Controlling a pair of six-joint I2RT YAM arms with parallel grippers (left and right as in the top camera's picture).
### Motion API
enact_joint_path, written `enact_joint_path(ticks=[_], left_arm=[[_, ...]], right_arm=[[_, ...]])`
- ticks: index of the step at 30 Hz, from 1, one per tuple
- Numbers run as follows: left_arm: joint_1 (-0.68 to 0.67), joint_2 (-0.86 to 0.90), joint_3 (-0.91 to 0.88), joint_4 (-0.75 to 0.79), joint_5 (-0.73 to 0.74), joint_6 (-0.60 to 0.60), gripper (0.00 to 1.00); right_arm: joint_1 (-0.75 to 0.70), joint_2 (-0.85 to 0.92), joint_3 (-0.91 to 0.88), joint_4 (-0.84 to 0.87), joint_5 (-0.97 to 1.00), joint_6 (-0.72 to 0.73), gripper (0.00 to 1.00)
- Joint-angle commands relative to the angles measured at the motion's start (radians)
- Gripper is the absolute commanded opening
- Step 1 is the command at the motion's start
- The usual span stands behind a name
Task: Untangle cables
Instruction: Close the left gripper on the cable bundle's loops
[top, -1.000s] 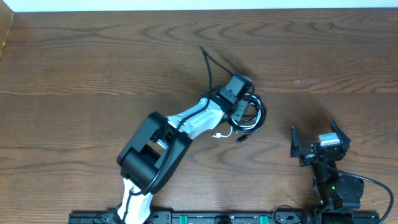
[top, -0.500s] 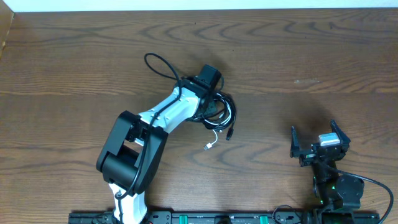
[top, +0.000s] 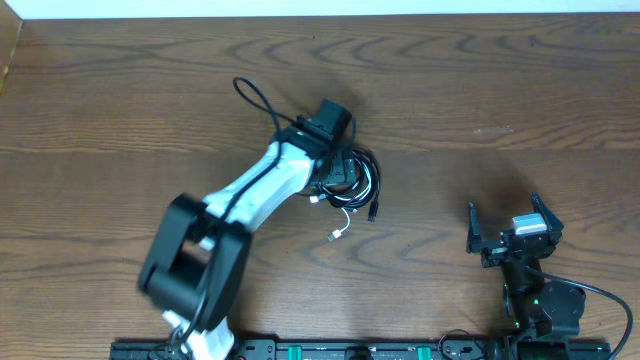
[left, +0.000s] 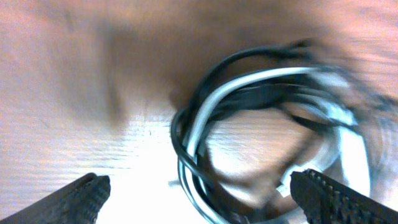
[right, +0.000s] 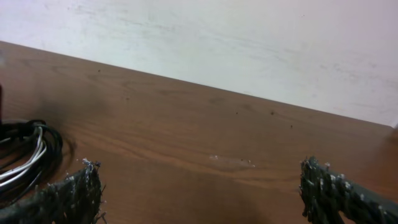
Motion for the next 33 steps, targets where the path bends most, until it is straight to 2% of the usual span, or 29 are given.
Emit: enact_joint_path(ticks=[1, 4, 5, 10, 17, 22, 26, 33], left_arm=[[0.005, -0.167, 0.005, -0.001, -0.006, 0.307, 0.99], [0.005, -0.258, 0.005, -0.002, -0.006, 0.497, 0.99], [0.005, -0.275, 0.005, -0.001, -0.006, 0.527, 0.99], [0.005, -0.29, 0.004, 0.023, -0.006, 0.575, 0.99], [0.005, -0.207, 0.004, 0.033, -0.006, 0.758, 0.99], [0.005, -0.121, 0.004, 0.064, -0.006, 0.79, 0.98], [0.005, -0.05, 0.004, 0.105, -0.022, 0.79, 0.82], [0.005, 0.047, 0.004, 0.146, -0.055, 0.79, 0.8]], right_arm=[[-0.004, -0.003, -0.002, -0.004, 0.003, 0.0, 0.99], [-0.004, -0.003, -0.002, -0.004, 0.003, 0.0, 0.99], [-0.004, -0.003, -0.002, -0.004, 0.003, 0.0, 0.99], [-0.004, -0.003, -0.002, -0.004, 0.003, 0.0, 0.99], [-0.004, -0.003, -0.002, -0.004, 0.003, 0.0, 0.99], [-0.004, -0.003, -0.002, -0.004, 0.003, 0.0, 0.99], [-0.004, -0.003, -0.002, -0.004, 0.003, 0.0, 0.99], [-0.004, -0.003, -0.002, -0.004, 0.003, 0.0, 0.99]])
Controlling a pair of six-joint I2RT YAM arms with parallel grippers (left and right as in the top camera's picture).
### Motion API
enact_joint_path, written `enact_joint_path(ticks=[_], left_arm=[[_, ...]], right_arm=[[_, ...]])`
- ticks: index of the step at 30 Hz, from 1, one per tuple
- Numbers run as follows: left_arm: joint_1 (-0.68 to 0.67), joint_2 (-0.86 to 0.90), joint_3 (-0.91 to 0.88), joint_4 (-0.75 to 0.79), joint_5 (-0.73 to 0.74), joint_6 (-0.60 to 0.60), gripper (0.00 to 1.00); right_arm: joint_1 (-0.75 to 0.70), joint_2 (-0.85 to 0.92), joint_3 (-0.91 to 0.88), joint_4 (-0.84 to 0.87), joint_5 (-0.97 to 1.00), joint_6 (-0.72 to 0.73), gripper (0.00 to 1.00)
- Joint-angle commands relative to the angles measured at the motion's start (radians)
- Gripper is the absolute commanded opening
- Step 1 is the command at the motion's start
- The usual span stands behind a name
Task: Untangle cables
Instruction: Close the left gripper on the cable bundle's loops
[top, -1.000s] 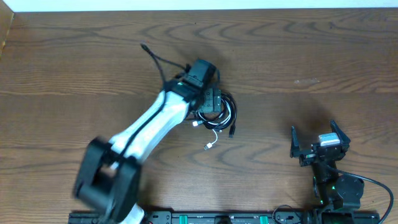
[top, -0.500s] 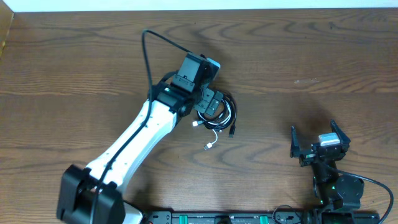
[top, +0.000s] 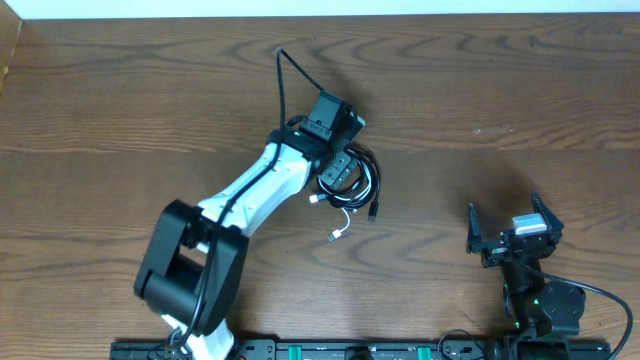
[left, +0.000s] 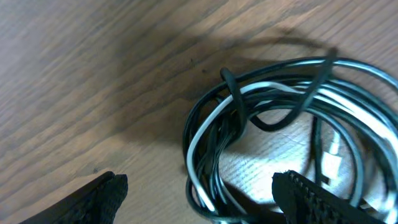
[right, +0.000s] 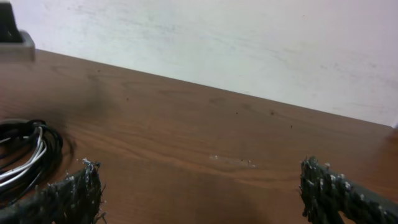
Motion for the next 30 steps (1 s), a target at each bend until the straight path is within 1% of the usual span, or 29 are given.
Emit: enact_joint_path(ticks=[1, 3, 6, 8, 9, 11, 12, 14, 15, 19, 21, 24, 30], left_arm=[[0.005, 0.045, 0.004, 0.01, -0.025, 0.014, 0.79], [0.005, 0.07, 0.004, 0.017, -0.026, 0.014, 0.75], [0.005, 0.107, 0.004, 0.028, -0.026, 0.014, 0.72], [0.005, 0.13, 0.004, 0.037, -0.029, 0.014, 0.66], [0.005, 0.139, 0.004, 0.043, -0.03, 0.014, 0.6], [0.005, 0.151, 0.004, 0.054, -0.03, 0.014, 0.42], [0.005, 0.154, 0.004, 0.06, -0.032, 0.014, 0.3], [0.005, 0.154, 0.004, 0.069, -0.037, 0.013, 0.11], [0.005, 0.15, 0.004, 0.07, -0.037, 0.01, 0.08], [0.005, 0.125, 0.004, 0.076, -0.04, 0.001, 0.08], [0.005, 0.093, 0.004, 0.076, -0.082, -0.051, 0.08], [0.005, 0.013, 0.004, 0.066, -0.134, -0.137, 0.08], [0.005, -0.184, 0.004, -0.003, -0.132, -0.194, 0.08]], right_arm=[[-0.004, -0.003, -0.001, -0.004, 0.003, 0.0, 0.99], [-0.004, -0.003, -0.001, -0.004, 0.003, 0.0, 0.99], [-0.004, -0.003, -0.001, -0.004, 0.003, 0.0, 0.99], [-0.004, -0.003, -0.001, -0.004, 0.003, 0.0, 0.99], [-0.004, -0.003, -0.001, -0.004, 0.003, 0.0, 0.99], [-0.004, -0.003, -0.001, -0.004, 0.003, 0.0, 0.99], [-0.004, -0.003, -0.001, -0.004, 0.003, 0.0, 0.99], [-0.004, -0.003, -0.001, -0.004, 0.003, 0.0, 0.99], [-0.004, -0.003, -0.001, -0.004, 0.003, 0.0, 0.99], [-0.004, -0.003, -0.001, -0.004, 0.003, 0.0, 0.99], [-0.004, -0.003, -0.001, -0.004, 0.003, 0.0, 0.99], [-0.004, -0.003, -0.001, -0.004, 0.003, 0.0, 0.99], [-0.004, -0.003, -0.001, -0.004, 0.003, 0.0, 0.99]])
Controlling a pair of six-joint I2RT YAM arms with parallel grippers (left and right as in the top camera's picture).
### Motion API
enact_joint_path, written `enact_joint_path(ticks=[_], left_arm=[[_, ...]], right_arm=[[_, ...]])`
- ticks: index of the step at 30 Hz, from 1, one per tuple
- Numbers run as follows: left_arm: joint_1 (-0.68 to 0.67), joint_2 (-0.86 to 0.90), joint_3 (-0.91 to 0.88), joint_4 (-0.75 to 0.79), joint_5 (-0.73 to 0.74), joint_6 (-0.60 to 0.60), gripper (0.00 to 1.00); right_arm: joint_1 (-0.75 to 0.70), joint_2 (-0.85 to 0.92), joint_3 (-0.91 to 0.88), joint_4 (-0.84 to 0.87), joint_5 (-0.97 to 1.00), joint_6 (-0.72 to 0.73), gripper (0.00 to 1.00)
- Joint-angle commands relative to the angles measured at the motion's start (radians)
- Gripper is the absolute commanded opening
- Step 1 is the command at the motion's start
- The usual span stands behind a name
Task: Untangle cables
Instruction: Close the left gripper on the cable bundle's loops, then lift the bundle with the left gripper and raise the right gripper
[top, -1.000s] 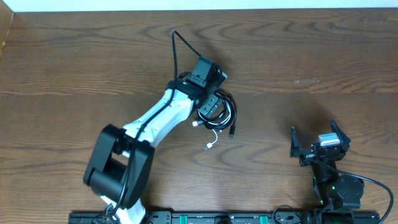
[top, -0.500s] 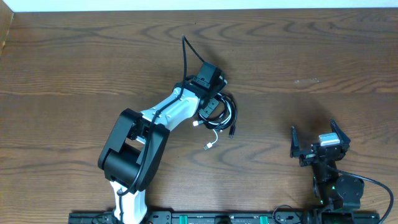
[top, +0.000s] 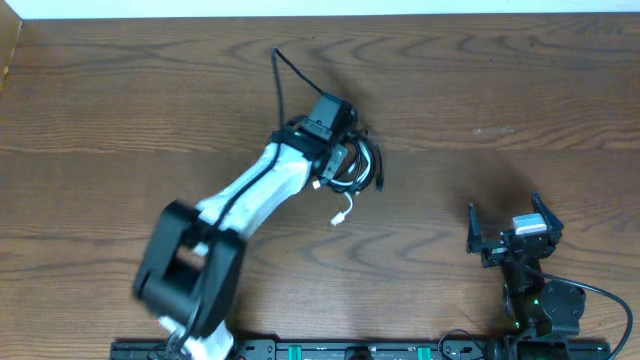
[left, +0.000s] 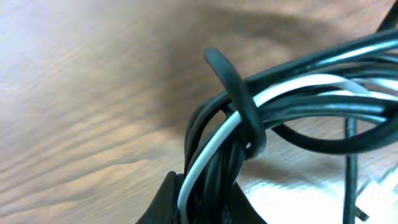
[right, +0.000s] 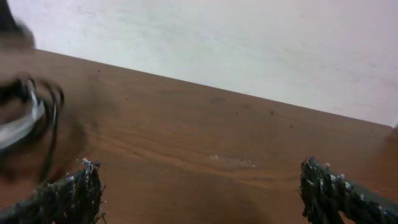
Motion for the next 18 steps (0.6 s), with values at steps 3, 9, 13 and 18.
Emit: enact_joint_path(ticks=[3, 9, 13, 18], left_arm=[[0.005, -0.236, 0.008, -0.084, -0.024, -0.063, 0.08], [0.005, -0.409, 0.008, -0.218, -0.024, -0.066, 0.08], [0.005, -0.492, 0.007, -0.291, -0.024, -0.133, 0.08], [0.005, -0.52, 0.007, -0.335, -0.023, -0.269, 0.08]], right_arm=[[-0.004, -0.003, -0.002, -0.004, 0.002, 0.0, 0.99], [-0.004, -0.003, -0.002, -0.004, 0.002, 0.0, 0.99], [-0.004, -0.003, -0.002, -0.004, 0.002, 0.0, 0.99], [-0.004, -0.003, -0.002, -0.004, 0.005, 0.0, 0.99]])
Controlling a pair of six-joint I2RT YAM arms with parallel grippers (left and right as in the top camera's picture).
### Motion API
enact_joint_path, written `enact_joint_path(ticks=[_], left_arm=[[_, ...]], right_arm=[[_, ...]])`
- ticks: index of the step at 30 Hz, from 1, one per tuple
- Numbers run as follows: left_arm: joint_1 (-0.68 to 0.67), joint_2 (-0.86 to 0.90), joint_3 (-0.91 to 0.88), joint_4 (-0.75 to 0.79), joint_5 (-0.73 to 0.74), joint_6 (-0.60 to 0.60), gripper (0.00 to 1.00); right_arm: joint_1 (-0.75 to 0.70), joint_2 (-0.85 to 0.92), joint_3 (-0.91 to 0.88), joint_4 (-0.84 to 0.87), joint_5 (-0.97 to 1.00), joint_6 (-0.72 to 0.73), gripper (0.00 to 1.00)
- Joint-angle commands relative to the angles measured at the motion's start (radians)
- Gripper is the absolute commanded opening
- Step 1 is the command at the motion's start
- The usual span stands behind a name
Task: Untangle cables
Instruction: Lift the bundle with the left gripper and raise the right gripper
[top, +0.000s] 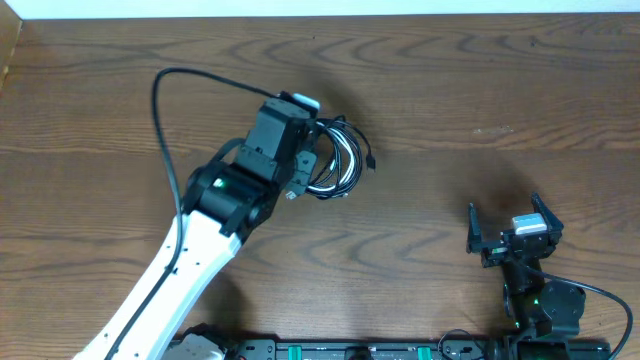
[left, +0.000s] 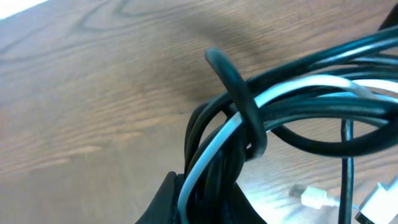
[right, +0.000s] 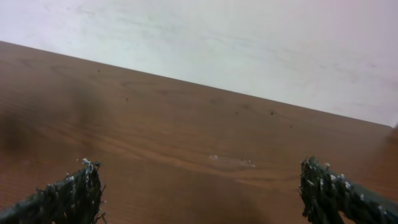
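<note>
A tangled coil of black and white cables (top: 335, 165) hangs from my left gripper (top: 300, 160), which is shut on the bundle and holds it raised above the table. In the left wrist view the cable bundle (left: 249, 124) fills the frame, pinched between the jaws at the bottom, with a white plug end (left: 311, 198) dangling. One black cable loops far out to the left (top: 160, 90). My right gripper (top: 510, 235) rests open at the table's near right, with nothing between its fingers (right: 84, 190).
The brown wooden table (top: 480, 90) runs to a white wall at the back (right: 217, 37). A black rail (top: 350, 350) lies along the near edge, where both arm bases stand.
My left gripper, shut on the coil, has risen higher and shifted left with the bundle. The coil has gone from the right wrist view. The right arm has not moved.
My left gripper stood open over the coil on the table, then lower with its jaws around the coil's edge. Then it was shut on the bundle and the coil had shifted. Now the bundle hangs raised, further left. The right gripper stayed open and still throughout.
</note>
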Motion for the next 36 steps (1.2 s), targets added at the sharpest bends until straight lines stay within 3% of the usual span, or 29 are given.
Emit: enact_joint_path(ticks=[1, 5, 11, 13, 16, 19, 21, 29, 34, 36], left_arm=[[0.005, -0.008, 0.007, -0.018, 0.004, -0.129, 0.08], [0.005, 0.001, 0.007, -0.019, 0.166, -0.13, 0.09], [0.005, 0.024, 0.007, -0.006, 0.262, -0.132, 0.09], [0.005, 0.033, 0.007, -0.006, 0.262, -0.132, 0.09], [0.005, 0.053, 0.007, -0.006, 0.262, -0.13, 0.09], [0.005, 0.079, 0.007, -0.006, 0.262, -0.112, 0.09], [0.005, 0.099, 0.007, -0.007, 0.262, -0.08, 0.09], [0.003, 0.159, 0.007, -0.013, 0.265, 0.181, 0.08], [0.002, 0.159, 0.007, -0.004, 0.429, 0.265, 0.08], [0.002, 0.159, 0.007, 0.01, 0.46, 0.282, 0.08]], right_arm=[[-0.004, -0.003, -0.002, -0.004, 0.008, 0.0, 0.99], [-0.004, -0.003, -0.002, -0.002, -0.019, 0.03, 0.99], [-0.004, -0.003, -0.002, -0.002, -0.03, 0.272, 0.99], [-0.004, -0.003, -0.002, -0.002, -0.037, 0.456, 0.99], [-0.004, -0.003, -0.002, 0.0, -0.076, 0.862, 0.99], [-0.004, -0.003, -0.002, 0.014, -0.248, 1.243, 0.99], [-0.004, -0.003, -0.002, 0.014, -0.325, 1.39, 0.99], [-0.004, -0.003, -0.002, 0.02, -0.35, 1.416, 0.99], [-0.004, -0.003, -0.002, 0.017, -0.406, 1.179, 0.99], [-0.004, -0.003, -0.002, 0.017, -0.447, 1.152, 0.99]])
